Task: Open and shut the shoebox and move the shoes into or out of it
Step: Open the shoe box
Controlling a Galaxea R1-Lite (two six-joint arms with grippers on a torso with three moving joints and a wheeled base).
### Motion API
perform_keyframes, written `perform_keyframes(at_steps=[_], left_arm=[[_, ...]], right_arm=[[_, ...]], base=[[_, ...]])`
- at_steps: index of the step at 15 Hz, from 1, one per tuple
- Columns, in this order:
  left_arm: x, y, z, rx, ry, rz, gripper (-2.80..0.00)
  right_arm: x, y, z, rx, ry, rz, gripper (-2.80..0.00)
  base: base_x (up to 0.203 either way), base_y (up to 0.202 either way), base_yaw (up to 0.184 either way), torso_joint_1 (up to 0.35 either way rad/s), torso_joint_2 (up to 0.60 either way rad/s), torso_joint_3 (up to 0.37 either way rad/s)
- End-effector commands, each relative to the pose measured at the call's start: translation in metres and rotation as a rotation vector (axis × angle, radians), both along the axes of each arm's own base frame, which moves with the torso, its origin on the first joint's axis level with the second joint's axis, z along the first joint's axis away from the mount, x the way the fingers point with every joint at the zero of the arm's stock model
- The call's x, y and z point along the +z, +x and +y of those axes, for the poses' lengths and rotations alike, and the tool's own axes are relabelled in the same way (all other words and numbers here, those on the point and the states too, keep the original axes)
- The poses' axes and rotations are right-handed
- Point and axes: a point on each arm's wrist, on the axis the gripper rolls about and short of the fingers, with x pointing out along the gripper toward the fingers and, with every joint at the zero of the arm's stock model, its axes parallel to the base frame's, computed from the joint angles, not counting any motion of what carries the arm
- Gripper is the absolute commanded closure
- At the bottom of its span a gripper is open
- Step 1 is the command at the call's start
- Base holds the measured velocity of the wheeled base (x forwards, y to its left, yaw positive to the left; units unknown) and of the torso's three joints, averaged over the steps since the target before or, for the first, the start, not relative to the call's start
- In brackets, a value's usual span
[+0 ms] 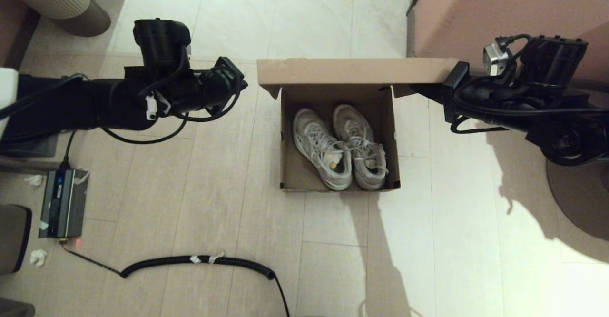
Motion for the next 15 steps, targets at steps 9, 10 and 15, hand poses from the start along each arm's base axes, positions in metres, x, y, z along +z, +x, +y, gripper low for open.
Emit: perform_keyframes(at_steps=[9,10,15], left_arm=[[0.023,-0.063,-0.048,-0.178,-0.016,-0.022,0.0],[0.028,-0.059,-0.051,-0.179,-0.025,-0.045,0.0],[0.019,-0.004,-0.07,-0.181,-0.047,-0.161,0.0]], right_arm=[[0.006,0.051,0.012,-0.064,0.027,-0.102,0.0],[0.006,0.05,0.012,-0.063,0.025,-0.1,0.0],[-0.002,0.039,0.012,-0.068,-0.047,-0.1,0.0]], base=[[0.0,0.0,0.0,0.0,0.0,0.0],[0.0,0.0,0.0,0.0,0.0,0.0],[0.0,0.0,0.0,0.0,0.0,0.0]])
